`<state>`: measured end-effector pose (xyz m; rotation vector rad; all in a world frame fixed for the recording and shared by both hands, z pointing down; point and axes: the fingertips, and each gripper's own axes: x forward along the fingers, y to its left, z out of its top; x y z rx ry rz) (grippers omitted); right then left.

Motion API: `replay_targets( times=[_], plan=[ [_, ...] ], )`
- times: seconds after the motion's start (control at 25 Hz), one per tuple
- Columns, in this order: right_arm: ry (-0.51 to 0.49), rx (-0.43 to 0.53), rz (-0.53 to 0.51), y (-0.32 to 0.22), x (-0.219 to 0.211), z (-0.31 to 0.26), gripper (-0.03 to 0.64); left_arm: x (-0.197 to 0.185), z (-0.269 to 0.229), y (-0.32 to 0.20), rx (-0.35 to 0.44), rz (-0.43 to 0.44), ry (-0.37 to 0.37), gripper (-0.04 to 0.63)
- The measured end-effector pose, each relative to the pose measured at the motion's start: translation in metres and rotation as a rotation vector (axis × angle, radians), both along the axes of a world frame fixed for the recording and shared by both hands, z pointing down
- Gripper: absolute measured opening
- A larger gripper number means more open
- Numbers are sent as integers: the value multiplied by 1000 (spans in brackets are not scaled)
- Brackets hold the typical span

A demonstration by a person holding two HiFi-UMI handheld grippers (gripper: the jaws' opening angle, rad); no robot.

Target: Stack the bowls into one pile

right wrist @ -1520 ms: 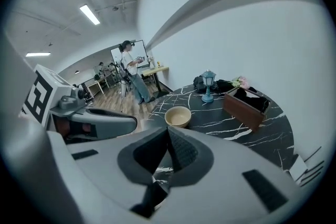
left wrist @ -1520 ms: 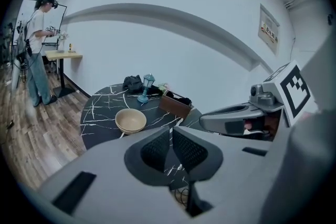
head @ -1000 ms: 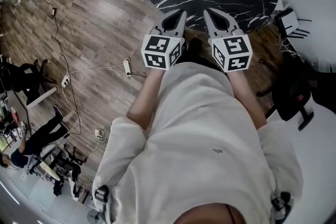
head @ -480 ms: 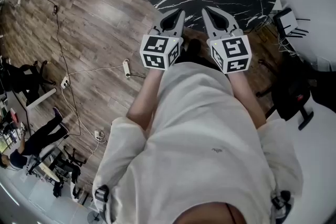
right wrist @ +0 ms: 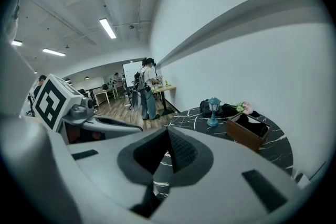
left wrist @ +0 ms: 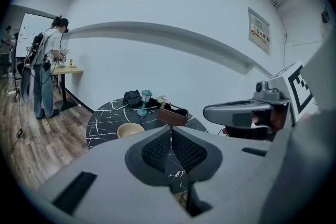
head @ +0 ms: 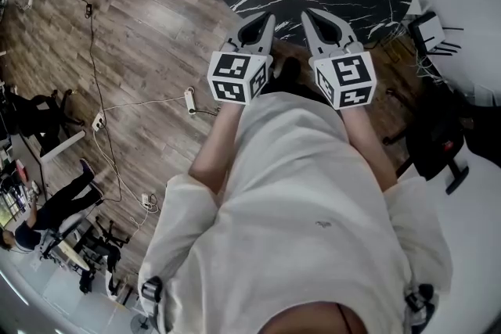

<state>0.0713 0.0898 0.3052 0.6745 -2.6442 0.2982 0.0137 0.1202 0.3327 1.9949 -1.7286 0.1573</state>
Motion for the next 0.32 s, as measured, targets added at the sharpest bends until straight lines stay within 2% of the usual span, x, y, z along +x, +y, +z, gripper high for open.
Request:
replay_targets(
  times=[0.32],
  plan=[
    [9,8,-16,3,-1,0,3,-3,-2,1,9,-4,0,12]
  ],
)
